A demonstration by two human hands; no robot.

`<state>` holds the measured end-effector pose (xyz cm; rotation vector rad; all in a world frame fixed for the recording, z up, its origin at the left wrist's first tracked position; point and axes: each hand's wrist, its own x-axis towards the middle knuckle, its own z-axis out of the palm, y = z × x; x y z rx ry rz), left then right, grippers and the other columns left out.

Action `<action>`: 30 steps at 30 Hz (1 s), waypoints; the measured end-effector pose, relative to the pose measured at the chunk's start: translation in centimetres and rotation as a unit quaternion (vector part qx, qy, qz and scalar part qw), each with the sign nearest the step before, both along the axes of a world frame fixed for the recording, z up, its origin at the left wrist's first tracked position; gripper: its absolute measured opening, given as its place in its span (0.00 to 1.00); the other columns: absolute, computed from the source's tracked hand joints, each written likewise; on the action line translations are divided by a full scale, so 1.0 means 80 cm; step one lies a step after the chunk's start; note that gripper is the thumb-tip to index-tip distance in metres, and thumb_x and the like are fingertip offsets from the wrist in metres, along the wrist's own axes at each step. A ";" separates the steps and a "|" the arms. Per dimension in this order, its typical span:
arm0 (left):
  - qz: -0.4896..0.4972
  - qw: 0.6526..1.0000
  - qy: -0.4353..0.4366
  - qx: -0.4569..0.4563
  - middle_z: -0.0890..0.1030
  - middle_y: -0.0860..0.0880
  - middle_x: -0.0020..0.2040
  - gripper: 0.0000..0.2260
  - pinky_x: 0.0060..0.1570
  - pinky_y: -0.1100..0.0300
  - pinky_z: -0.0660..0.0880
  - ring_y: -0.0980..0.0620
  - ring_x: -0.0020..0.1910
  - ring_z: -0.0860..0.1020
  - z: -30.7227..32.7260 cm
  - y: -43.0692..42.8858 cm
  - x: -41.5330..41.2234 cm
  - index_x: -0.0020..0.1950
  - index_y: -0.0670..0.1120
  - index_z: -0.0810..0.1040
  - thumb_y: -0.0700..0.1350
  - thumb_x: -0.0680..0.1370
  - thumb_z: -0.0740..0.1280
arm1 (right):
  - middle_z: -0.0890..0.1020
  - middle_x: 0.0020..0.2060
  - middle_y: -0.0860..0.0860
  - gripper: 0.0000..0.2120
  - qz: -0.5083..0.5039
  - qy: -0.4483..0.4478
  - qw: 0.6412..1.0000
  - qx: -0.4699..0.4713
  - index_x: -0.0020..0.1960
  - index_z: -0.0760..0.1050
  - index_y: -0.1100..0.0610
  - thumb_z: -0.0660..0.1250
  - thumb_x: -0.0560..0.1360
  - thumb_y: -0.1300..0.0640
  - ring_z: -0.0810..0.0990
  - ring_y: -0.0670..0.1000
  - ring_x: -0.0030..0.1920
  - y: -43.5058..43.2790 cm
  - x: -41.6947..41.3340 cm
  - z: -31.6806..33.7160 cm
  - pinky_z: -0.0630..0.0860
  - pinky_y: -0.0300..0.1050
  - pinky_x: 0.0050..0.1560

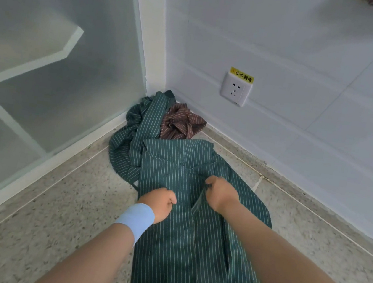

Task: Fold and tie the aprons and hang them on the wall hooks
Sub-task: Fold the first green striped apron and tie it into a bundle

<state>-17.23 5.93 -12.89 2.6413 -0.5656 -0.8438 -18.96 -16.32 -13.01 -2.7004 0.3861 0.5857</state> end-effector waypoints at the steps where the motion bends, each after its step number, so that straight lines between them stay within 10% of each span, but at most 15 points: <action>1: -0.001 1.000 -0.005 -0.007 0.73 0.53 0.67 0.14 0.54 0.55 0.77 0.53 0.53 0.78 0.000 -0.007 0.010 0.65 0.55 0.75 0.43 0.82 0.57 | 0.69 0.70 0.57 0.22 -0.007 0.001 1.000 -0.012 0.73 0.68 0.51 0.59 0.80 0.62 0.81 0.58 0.55 -0.005 0.012 -0.001 0.81 0.53 0.52; 4: -0.017 1.000 -0.007 -0.005 0.65 0.52 0.75 0.18 0.40 0.60 0.74 0.55 0.40 0.75 -0.005 -0.033 0.042 0.73 0.55 0.68 0.44 0.82 0.57 | 0.64 0.72 0.58 0.25 -0.004 0.017 0.997 -0.078 0.73 0.66 0.52 0.63 0.78 0.63 0.80 0.60 0.55 -0.017 0.039 -0.011 0.81 0.51 0.45; 9: 0.011 0.997 0.024 -0.071 0.69 0.54 0.71 0.20 0.56 0.55 0.77 0.51 0.57 0.78 -0.015 -0.068 0.080 0.74 0.54 0.66 0.44 0.81 0.61 | 0.78 0.61 0.54 0.11 0.035 0.078 0.988 -0.126 0.61 0.78 0.53 0.65 0.79 0.58 0.81 0.57 0.51 -0.041 0.056 -0.043 0.78 0.48 0.41; 17: 0.177 0.939 0.028 -0.295 0.63 0.56 0.77 0.39 0.63 0.62 0.68 0.54 0.69 0.69 0.036 -0.136 0.140 0.78 0.59 0.52 0.44 0.75 0.72 | 0.83 0.34 0.45 0.09 -0.014 -0.217 0.941 0.258 0.41 0.79 0.48 0.67 0.79 0.56 0.81 0.43 0.34 -0.031 0.135 0.085 0.81 0.44 0.44; 22: 0.189 0.932 0.131 -0.279 0.82 0.52 0.44 0.08 0.32 0.63 0.75 0.55 0.30 0.76 0.085 -0.136 0.204 0.56 0.45 0.78 0.46 0.79 0.67 | 0.85 0.43 0.44 0.10 -0.068 -0.271 0.886 0.369 0.52 0.83 0.48 0.72 0.75 0.61 0.85 0.45 0.44 -0.025 0.201 0.117 0.82 0.48 0.53; 27: 0.396 0.818 0.081 -0.409 0.74 0.48 0.38 0.07 0.38 0.58 0.79 0.48 0.38 0.76 0.098 -0.103 0.270 0.43 0.44 0.72 0.38 0.81 0.61 | 0.76 0.63 0.46 0.36 -0.082 -0.224 0.906 0.350 0.79 0.55 0.47 0.67 0.76 0.60 0.79 0.47 0.55 -0.006 0.200 0.076 0.77 0.42 0.50; 30: 0.364 0.882 0.032 -0.298 0.73 0.53 0.59 0.19 0.58 0.49 0.78 0.47 0.49 0.81 0.088 -0.078 0.279 0.68 0.46 0.70 0.43 0.77 0.66 | 0.59 0.77 0.54 0.41 -0.059 -0.187 0.952 0.236 0.81 0.46 0.51 0.65 0.76 0.63 0.70 0.57 0.70 0.011 0.179 0.027 0.74 0.53 0.65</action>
